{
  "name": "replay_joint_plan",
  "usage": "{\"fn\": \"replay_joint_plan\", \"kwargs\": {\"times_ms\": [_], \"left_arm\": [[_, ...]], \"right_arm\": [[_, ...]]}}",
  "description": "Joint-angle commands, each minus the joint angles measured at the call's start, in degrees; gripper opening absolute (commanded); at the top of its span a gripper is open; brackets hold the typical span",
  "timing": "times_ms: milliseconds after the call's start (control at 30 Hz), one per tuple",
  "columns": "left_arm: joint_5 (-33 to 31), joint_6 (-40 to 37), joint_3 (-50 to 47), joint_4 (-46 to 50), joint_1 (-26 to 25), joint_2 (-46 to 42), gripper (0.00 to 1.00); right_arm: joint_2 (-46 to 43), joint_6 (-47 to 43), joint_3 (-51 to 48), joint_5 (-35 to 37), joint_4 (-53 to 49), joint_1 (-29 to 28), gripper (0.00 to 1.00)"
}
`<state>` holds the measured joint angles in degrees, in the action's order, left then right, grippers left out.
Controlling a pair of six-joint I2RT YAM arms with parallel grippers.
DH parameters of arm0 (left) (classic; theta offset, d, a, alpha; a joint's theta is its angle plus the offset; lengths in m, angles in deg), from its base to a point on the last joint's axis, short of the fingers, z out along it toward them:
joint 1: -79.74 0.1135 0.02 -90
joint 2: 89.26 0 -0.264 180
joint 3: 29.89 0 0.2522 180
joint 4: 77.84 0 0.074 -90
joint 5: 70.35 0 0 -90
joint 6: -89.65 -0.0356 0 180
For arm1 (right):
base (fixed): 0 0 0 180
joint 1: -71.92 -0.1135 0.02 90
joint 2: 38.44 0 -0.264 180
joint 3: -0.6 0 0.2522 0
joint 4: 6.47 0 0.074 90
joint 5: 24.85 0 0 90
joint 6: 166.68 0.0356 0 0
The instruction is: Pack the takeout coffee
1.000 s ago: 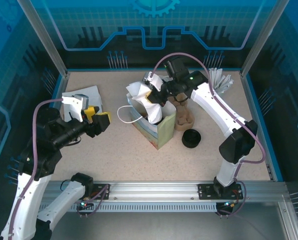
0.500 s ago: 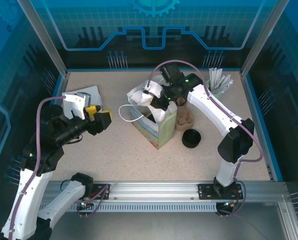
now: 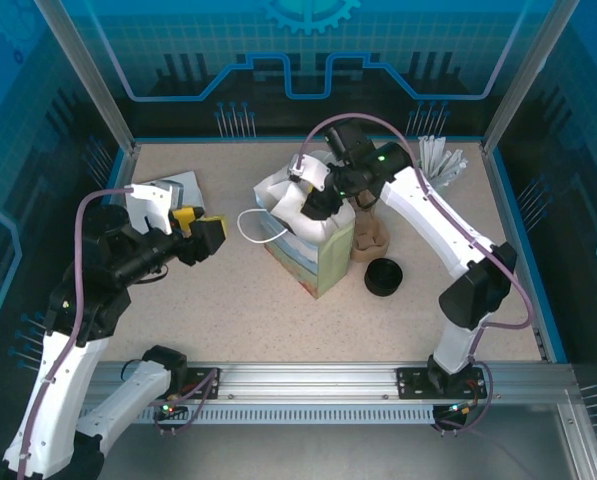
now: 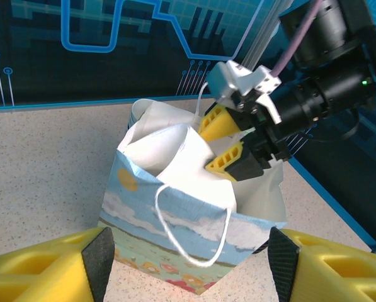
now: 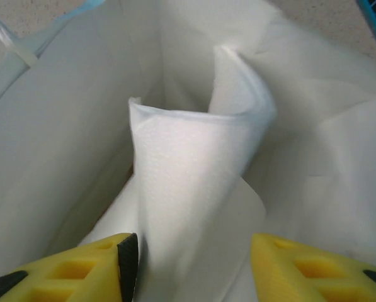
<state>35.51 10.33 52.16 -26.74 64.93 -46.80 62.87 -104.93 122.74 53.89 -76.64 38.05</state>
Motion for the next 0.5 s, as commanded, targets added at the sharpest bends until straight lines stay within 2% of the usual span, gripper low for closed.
{"fn": "replay_joint_plan", "kwargs": {"times_ms": [0, 167, 467], "left_arm": [[0.8, 1.5, 0.0, -2.2, -0.2, 0.4, 0.69], [0.9, 1.9, -0.7, -2.4, -0.2, 0.3, 0.69], [0.4, 1.5, -0.6, -1.5, -0.2, 0.2, 0.69]], "right_arm": [[-3.2, 1.2, 1.0, -0.8, -0.4, -0.5, 0.53], [-0.5, 3.1, 1.0, -2.8, -1.0, -0.7, 0.37], [2.6, 4.7, 0.7, -3.8, 0.8, -2.5, 0.36]]}}
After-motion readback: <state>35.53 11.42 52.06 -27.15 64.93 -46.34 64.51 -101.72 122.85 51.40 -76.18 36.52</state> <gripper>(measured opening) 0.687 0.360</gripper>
